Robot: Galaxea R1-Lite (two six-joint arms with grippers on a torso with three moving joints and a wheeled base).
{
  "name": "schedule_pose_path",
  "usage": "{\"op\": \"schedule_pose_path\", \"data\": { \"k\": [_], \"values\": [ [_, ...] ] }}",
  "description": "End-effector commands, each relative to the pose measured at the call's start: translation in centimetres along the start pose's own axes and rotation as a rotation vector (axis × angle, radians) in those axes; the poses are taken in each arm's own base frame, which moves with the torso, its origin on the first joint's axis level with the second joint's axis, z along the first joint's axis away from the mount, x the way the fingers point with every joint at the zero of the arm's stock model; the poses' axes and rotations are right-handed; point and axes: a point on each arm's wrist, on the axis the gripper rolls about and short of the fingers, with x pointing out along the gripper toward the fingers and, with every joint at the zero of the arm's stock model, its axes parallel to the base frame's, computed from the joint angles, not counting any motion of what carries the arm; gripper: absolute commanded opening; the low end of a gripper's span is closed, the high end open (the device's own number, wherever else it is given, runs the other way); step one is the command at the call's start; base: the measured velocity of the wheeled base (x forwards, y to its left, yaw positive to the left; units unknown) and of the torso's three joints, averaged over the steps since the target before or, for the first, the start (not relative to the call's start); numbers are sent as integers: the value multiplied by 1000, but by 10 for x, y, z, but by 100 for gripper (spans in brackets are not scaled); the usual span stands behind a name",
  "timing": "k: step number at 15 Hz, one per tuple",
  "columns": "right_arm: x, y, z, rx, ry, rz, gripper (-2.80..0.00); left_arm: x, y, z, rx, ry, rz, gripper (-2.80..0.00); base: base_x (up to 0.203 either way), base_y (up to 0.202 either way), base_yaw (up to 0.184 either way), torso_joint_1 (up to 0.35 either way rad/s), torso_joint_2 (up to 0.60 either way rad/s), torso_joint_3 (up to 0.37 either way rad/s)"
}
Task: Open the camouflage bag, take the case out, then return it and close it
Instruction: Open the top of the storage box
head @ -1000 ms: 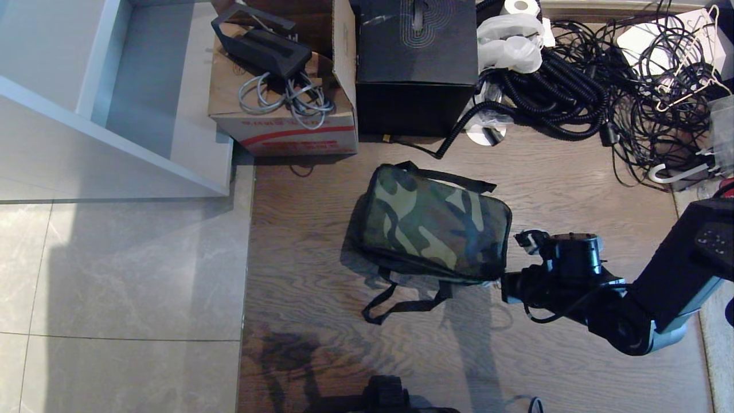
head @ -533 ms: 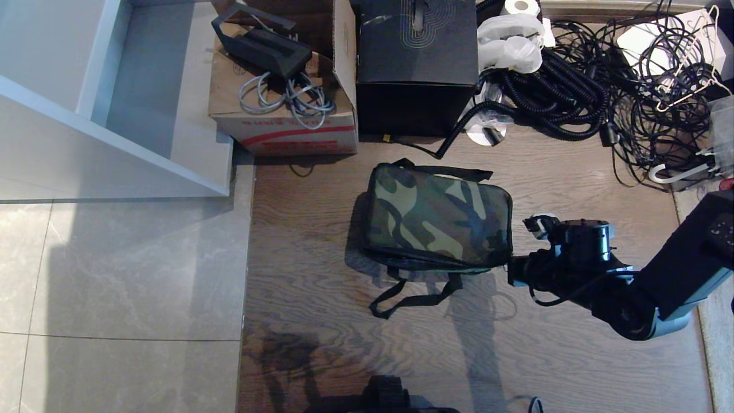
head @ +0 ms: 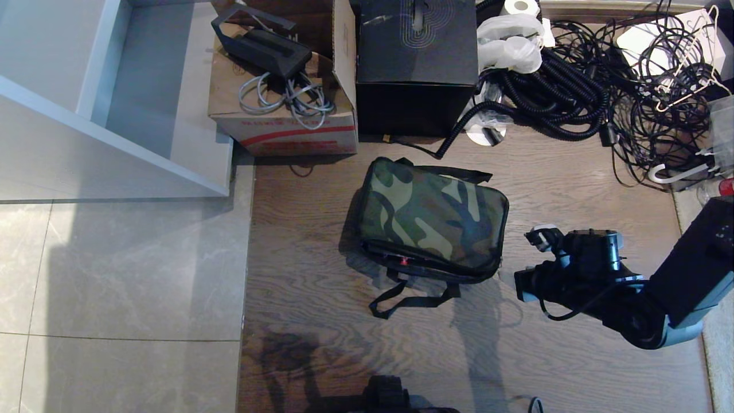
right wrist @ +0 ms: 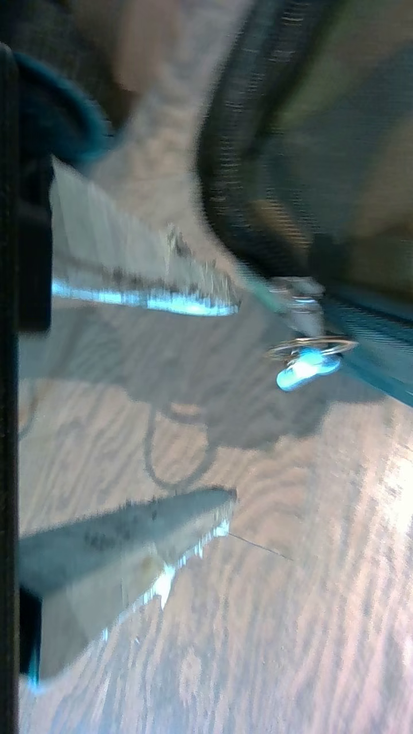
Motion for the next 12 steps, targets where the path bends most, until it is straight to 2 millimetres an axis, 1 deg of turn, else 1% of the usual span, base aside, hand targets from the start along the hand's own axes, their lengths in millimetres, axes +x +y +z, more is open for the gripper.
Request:
{"op": "schedule_pose_path", "data": {
  "k": [1, 4, 6, 8, 9, 10, 12],
  "values": [
    [-3, -11, -3, -15, 4, 8, 0, 0, 0, 0, 0, 0, 1, -280, 0, 0, 0, 0, 0, 0],
    [-3, -26, -4, -10, -7, 36, 0, 0, 0, 0, 1, 0, 1, -280, 0, 0, 0, 0, 0, 0],
    [0, -26, -11, -65, 10, 47, 0, 0, 0, 0, 0, 0, 1, -280, 0, 0, 0, 0, 0, 0],
    [4, -26, -12, -77, -35, 48, 0, 0, 0, 0, 0, 0, 1, -280, 0, 0, 0, 0, 0, 0],
    [3, -24, -15, -84, -49, 72, 0, 0, 0, 0, 0, 0, 1, -280, 0, 0, 0, 0, 0, 0],
    [6, -25, -13, -98, -69, 94, 0, 0, 0, 0, 0, 0, 1, -280, 0, 0, 0, 0, 0, 0],
    [19, -27, -6, -231, -108, 109, 0, 0, 0, 0, 0, 0, 1, -280, 0, 0, 0, 0, 0, 0]
  ]
}}
